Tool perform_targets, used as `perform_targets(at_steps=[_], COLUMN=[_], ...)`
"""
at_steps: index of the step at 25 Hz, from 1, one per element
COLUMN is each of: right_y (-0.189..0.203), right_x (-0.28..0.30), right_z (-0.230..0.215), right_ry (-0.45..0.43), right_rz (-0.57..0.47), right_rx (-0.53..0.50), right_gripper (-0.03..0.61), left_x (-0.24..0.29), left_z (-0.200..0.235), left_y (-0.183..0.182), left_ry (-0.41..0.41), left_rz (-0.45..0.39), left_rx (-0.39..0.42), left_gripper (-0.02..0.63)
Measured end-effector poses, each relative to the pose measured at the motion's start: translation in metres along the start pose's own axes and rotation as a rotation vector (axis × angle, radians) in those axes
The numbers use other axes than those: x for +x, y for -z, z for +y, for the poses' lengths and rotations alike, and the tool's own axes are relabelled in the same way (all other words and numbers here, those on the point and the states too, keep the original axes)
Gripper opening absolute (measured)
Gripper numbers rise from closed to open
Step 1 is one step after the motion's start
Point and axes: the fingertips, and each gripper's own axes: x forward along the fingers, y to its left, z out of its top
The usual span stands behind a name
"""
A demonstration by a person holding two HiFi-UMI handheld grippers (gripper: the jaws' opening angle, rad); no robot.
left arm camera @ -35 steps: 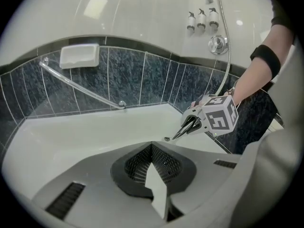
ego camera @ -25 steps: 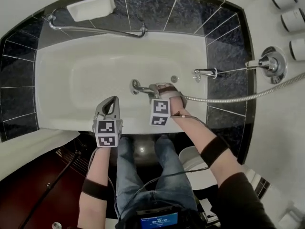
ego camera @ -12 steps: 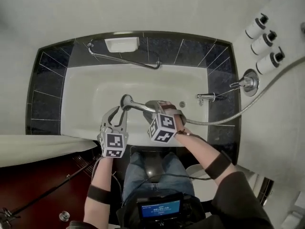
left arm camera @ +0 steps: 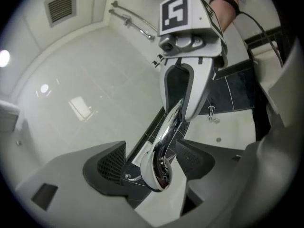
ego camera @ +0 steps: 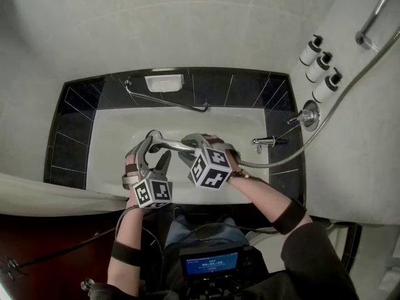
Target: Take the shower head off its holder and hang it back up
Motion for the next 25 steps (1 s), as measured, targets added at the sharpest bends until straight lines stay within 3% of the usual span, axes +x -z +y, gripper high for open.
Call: perform_targets(at_steps=[6,10,12,15,17,25], right_y=[-0.043,-0.065,-0.073,-0.079,-0.080,-0.072], right_x=[-0.040,-0.063,-0.071,-0.078,-0.081,-0.086], right_z=[0.000,-0.006,-0.007,-0.007,-0.007,-0.013], right_ry=[-0.001,-0.009,-0.021,-0.032,-0.036,-0.041], right_rz=[-0.066,-0.106,-0.125,-0.139,-0.146,-0.128], right_rx=[0.025,0.036,0.044,0.052,0.061,0.067], right_gripper=[0.158,0.158,0.158,0.158,0.158,0.164], left_x=[-0.010,-0.014,-0.015,-0.019,-0.020,-0.013], left_z=[0.027,0.041,0.045,0.056,0.060,0.054], left_y=[-0.038,-0.061,-0.071,-0.082,-0.085,-0.091], left_ry=[-0.095,-0.144,-0.165,-0.223,-0.248,-0.237], left_rz=[0.005,-0.017,-0.031,-0.054,-0.058,-0.051], left_rx=[0.271,0.402,0.435,0.466,0.491,0.504], left_gripper=[0.333,0.331,0.314,0.126,0.056,0.048])
